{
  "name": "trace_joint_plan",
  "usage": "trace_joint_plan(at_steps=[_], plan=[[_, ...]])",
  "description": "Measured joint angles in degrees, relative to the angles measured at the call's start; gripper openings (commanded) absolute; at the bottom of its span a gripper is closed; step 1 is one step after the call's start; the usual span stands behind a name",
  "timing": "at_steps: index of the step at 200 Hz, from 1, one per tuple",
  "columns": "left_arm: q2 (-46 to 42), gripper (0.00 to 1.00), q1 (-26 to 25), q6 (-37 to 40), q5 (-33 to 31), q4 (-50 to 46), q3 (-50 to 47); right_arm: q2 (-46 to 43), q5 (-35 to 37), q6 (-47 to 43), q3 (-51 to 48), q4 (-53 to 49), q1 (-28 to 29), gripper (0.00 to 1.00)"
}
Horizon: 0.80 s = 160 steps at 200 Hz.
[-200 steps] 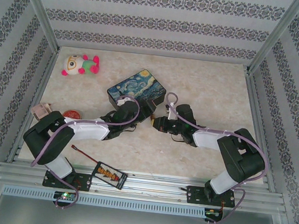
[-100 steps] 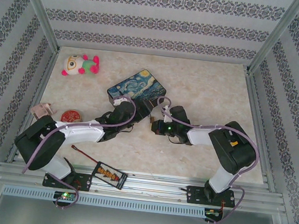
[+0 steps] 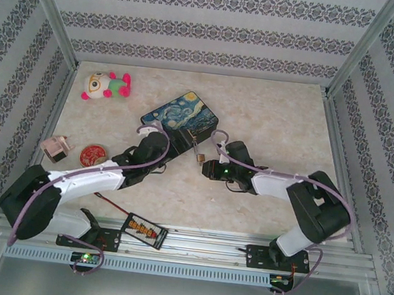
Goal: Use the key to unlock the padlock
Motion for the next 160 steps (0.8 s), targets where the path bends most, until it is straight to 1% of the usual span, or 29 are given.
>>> trace_joint_plan(at_steps=[31,61,80,106,135,160], plan=[[-5.07,0.99,0.02,3.72,-3.74,-5.33,0.07,-6.82,2.03,-1.33,0.33,-4.79,-0.02,0.34],[-7.52,0.99,0.28,8.79,-7.23,-12.57,2.49,-7.45,3.37,-3.19,3.48,-9.97,-0.17,0.42],[-7.52,0.99,0.79,11.89,-8.72,-17.25,5.64,-5.18,3.56,-4.63,6.84,-12.52,-0.87,0.44],[-7.41,0.99,1.95,14.69,-9.57,-21.46,8.66,0.94,4.0,-6.45,12.04,-15.08,-1.31,0.44],[-6.8,0.99,3.39,15.93,-9.31,-24.37,8.83,6.58,4.44,-8.09,15.34,-17.38,-1.68,0.45],[-6.62,0.99,4.39,16.35,-8.72,-26.01,8.83,9.49,4.57,-9.2,17.22,-18.67,-1.68,0.45]])
